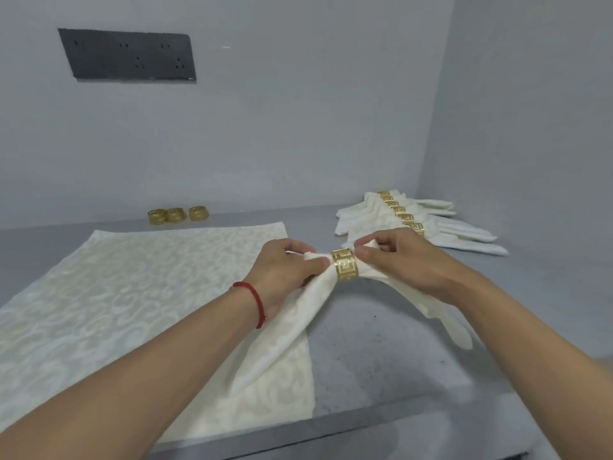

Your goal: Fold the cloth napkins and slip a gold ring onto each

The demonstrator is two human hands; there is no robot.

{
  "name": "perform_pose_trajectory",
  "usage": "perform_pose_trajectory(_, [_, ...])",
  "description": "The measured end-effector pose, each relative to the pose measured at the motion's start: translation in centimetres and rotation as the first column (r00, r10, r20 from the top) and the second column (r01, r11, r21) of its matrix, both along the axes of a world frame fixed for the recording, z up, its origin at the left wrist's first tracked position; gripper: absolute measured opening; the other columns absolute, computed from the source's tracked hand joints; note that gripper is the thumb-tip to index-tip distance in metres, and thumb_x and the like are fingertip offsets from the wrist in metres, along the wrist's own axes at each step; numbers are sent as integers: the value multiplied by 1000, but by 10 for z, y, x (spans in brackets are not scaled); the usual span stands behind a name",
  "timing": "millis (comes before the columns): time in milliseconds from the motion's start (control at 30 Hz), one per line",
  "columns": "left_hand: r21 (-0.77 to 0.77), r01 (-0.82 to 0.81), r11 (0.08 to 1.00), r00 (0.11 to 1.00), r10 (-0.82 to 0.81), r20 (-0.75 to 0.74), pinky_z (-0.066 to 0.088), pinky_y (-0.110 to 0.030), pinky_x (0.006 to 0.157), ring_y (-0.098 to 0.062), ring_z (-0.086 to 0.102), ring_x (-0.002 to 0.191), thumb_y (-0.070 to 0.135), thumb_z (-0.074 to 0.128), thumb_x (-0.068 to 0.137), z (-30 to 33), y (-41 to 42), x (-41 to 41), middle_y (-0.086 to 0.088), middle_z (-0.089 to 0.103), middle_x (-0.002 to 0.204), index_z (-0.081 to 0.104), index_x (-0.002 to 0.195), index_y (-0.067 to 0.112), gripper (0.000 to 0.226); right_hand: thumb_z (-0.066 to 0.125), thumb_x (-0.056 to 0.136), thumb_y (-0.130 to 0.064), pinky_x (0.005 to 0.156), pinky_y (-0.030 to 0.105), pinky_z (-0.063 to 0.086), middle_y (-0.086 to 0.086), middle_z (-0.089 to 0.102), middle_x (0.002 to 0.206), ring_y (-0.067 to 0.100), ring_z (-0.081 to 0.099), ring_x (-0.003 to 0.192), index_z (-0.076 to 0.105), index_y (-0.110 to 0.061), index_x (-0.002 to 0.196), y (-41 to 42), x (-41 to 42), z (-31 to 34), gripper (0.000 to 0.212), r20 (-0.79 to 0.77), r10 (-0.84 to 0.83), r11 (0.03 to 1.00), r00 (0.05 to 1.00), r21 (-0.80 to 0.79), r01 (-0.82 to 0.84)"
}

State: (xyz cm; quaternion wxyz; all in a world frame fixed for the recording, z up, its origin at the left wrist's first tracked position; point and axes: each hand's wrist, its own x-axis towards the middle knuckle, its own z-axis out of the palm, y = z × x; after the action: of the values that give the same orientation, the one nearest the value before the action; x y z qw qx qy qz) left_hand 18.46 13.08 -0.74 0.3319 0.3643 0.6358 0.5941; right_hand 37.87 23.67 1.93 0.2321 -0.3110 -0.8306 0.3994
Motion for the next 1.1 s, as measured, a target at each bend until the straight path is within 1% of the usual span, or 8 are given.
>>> perform_pose_trajectory(167, [-42, 77, 996, 997, -76, 34, 61, -29, 74, -20, 72, 79, 11, 81, 80, -15, 70, 45, -14, 75, 94, 74, 96, 2, 19, 71, 90, -50, 92, 28, 51, -10, 73, 106, 7, 67, 102, 76, -29, 109, 66, 47, -11, 29, 110, -168, 983, 980, 95, 158])
perform_pose_trajectory(267, [-66, 39, 997, 976, -53, -212, 58, -24, 76, -13, 71, 85, 23, 84, 75, -20, 116, 62, -1, 75, 92, 77, 88, 15, 18, 75, 89, -46, 87, 33, 52, -8, 72, 98, 12, 67, 94, 77, -27, 106, 107, 64, -18, 25, 118, -249, 957, 961, 184, 225])
perform_pose_trajectory(333, [-64, -2, 998, 916, -24, -401, 51, -17, 70, -7, 66, 86, 30, 82, 75, -17, 140, 71, 6, 72, 90, 77, 87, 22, 16, 69, 96, -29, 74, 20, 49, -10, 69, 86, 1, 64, 79, 74, -23, 107, 130, 72, -25, 13, 92, -240, 956, 966, 192, 219])
perform_pose_trajectory(400, [-52, -10, 999, 882, -16, -470, 54, -23, 75, -11, 66, 87, 30, 80, 75, -18, 167, 75, 3, 72, 88, 77, 85, 23, 12, 60, 102, -20, 64, 14, 41, -14, 60, 78, -4, 57, 67, 68, -20, 117, 150, 79, -35, 17, 96, -256, 954, 962, 184, 235])
perform_pose_trajectory(467, [-63, -23, 998, 869, -11, -495, 56, -27, 78, -14, 67, 86, 27, 77, 76, -19, 187, 76, 1, 72, 88, 75, 84, 22, 9, 57, 103, -23, 67, 22, 39, -10, 57, 80, 9, 54, 74, 65, -21, 124, 170, 78, -47, 22, 97, -303, 938, 948, 207, 278])
perform_pose_trajectory(700, [-80, -34, 996, 775, -24, -632, 55, -33, 87, -22, 65, 96, 22, 73, 80, -29, 239, 84, -7, 68, 105, 73, 97, 18, 18, 56, 101, -26, 91, 38, 44, 10, 67, 114, 32, 59, 111, 61, -11, 129, 208, 58, -75, 32, 104, -529, 812, 842, 350, 467])
perform_pose_trajectory(900, [-75, -79, 994, 708, 2, -707, 52, -32, 87, -24, 59, 102, 25, 75, 82, -32, 252, 82, -7, 62, 109, 68, 103, 14, 25, 52, 102, -33, 93, 47, 48, 11, 67, 122, 32, 60, 110, 59, -11, 130, 210, 55, -90, 37, 82, -609, 714, 789, 490, 500])
perform_pose_trajectory(1100, [-26, -65, 998, 718, 28, -695, 49, -33, 87, -20, 58, 103, 25, 61, 89, -19, 221, 70, -3, 67, 103, 66, 107, 16, 20, 49, 100, -24, 93, 49, 42, 14, 64, 122, 35, 57, 111, 58, -11, 132, 181, 56, -95, 35, -35, -691, 493, 722, 708, 506])
